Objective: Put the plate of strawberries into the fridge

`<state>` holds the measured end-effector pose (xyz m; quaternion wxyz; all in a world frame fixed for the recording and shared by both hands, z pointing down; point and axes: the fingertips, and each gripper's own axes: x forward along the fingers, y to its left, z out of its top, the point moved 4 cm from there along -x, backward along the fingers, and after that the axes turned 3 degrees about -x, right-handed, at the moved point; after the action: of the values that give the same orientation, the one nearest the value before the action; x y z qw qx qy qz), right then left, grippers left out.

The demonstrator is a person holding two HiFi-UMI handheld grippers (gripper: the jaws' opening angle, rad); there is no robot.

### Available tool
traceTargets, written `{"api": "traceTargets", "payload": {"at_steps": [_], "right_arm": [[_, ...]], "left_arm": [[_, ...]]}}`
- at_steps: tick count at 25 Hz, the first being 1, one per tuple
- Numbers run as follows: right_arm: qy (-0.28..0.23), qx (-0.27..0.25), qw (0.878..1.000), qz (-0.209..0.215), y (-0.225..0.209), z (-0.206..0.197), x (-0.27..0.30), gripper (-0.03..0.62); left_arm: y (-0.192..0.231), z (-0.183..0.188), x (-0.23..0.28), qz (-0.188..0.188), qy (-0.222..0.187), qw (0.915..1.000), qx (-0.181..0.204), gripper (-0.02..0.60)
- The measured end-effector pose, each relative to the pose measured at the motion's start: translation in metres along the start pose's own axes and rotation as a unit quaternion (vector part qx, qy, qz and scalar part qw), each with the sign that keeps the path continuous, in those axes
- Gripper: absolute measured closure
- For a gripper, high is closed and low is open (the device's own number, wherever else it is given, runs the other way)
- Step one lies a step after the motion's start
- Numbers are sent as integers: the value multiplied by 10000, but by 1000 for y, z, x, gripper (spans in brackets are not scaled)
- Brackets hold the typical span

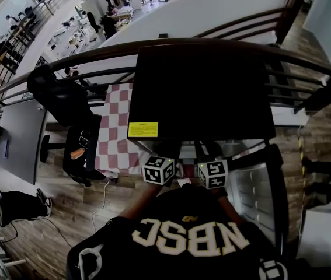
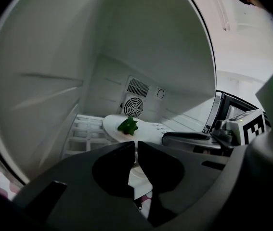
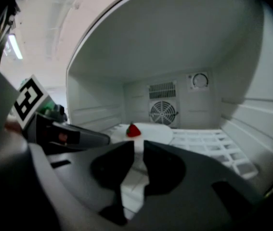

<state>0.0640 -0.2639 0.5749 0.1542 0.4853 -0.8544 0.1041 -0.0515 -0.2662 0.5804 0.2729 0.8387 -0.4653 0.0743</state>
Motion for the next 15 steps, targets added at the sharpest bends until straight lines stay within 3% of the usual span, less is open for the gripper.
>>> {"api": "traceTargets", "payload": {"at_steps": [7,15], "right_arm": [[-364,65,9993,-85,5,10,-18,523],[-299,270,9990,-181,25,4,-41,531]], "left_arm": [[-7,0,-10,-76,-39,10000,45,543],[-21,-12,-41,-211,-168,9996,79,546]]}}
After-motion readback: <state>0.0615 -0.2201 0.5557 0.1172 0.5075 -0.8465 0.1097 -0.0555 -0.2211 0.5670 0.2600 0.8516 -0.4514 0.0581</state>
